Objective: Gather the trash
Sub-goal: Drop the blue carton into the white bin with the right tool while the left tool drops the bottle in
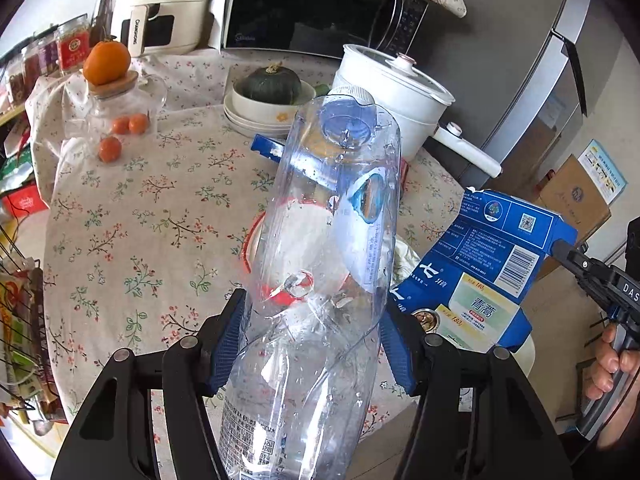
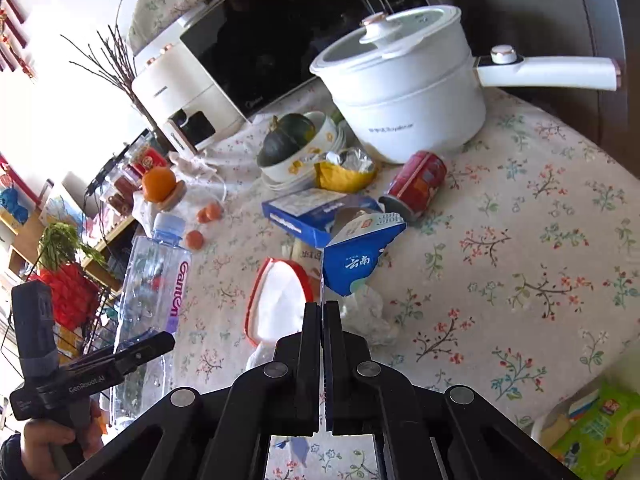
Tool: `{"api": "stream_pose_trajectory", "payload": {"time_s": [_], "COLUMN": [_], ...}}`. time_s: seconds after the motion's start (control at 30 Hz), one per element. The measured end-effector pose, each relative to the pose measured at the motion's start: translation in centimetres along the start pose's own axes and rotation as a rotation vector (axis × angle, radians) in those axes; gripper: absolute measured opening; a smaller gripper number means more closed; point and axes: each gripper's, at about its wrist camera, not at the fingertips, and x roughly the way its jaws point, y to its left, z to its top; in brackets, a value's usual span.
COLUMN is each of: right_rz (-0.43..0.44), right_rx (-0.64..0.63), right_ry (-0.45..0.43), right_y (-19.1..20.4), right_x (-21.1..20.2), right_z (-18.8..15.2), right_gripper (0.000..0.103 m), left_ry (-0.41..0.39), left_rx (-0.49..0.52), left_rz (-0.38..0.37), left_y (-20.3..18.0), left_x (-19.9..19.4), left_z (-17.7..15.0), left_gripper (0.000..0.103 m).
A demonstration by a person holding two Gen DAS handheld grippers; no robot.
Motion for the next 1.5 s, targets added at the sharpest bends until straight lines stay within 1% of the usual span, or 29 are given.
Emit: {"api": "stream_pose_trajectory", "payload": {"time_s": [0.2,0.37,0.6,0.9,1.13,1.3,1.5], "right_rz": [0.008,-0.012,-0.097,-0.240,-0.348,-0.395,-0.409], "right_rx": [-0.017,-0.010,0.027,0.077,0.132,0.193,0.266], "right_ry": [-0.058,-0.092,-0.108,-0.101,-0.074,-0.002,0.070], "right_y": [-0.2,-1.2,-4.7,-10.4,-14.6,-17.6,-19.9], "right_x": [-3.7,-6.5,-9.8,-14.6,-17.1,-16.7,-15.6], "right_z": [0.4,0.3,-0.7,-3.7,-6.2,-7.8,-8.6], "right_gripper": [0.000,0.000,0.000,0.000,0.000,0.001,0.010], "left_ry": [0.009,0.021,0.063,0.108,0.144,0.167,0.200], "left_rx": [0.020,0.061,0.127,0.224,0.273,0.301,0.324], "left_rz": [-0.041,-0.075,-0.131,-0.188,-0.223,-0.242,-0.272], "left_y": [-1.6,-3.8,-7.9,-13.4,-16.8,-19.0,-21.6], "left_x": [0.0,0.5,1.8,3.5,4.9,5.9,7.2], "left_z": [-0.3,-0.7,-1.7,-3.3,-4.7,-5.7,-6.5], "left_gripper": [0.065,0.065,0.065,0.065,0.066,0.066,0.066]}}
